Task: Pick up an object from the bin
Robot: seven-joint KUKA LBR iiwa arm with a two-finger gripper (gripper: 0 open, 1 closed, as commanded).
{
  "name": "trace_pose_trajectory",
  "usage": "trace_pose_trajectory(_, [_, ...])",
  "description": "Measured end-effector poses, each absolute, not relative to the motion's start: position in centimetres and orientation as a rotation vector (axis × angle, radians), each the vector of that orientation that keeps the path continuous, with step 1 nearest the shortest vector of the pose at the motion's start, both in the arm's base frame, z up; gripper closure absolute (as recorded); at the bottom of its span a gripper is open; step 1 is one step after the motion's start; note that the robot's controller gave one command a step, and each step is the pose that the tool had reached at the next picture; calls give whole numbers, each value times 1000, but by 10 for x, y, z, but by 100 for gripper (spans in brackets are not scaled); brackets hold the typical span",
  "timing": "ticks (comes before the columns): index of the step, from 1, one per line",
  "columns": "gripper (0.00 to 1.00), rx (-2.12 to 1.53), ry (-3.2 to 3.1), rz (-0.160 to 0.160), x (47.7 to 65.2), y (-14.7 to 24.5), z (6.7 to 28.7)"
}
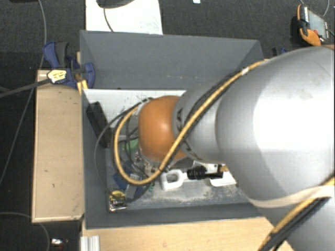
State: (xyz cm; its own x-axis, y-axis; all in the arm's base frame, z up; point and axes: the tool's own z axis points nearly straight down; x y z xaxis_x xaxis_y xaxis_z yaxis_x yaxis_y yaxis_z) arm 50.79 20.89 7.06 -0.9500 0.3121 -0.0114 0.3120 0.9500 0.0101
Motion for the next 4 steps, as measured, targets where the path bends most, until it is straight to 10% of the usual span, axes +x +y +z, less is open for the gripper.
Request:
trace_pose_trajectory(1, [100, 744, 3053, 0, 508, 211, 70])
trace_pose_trajectory(4, [100, 745, 3055, -4, 507, 210, 110])
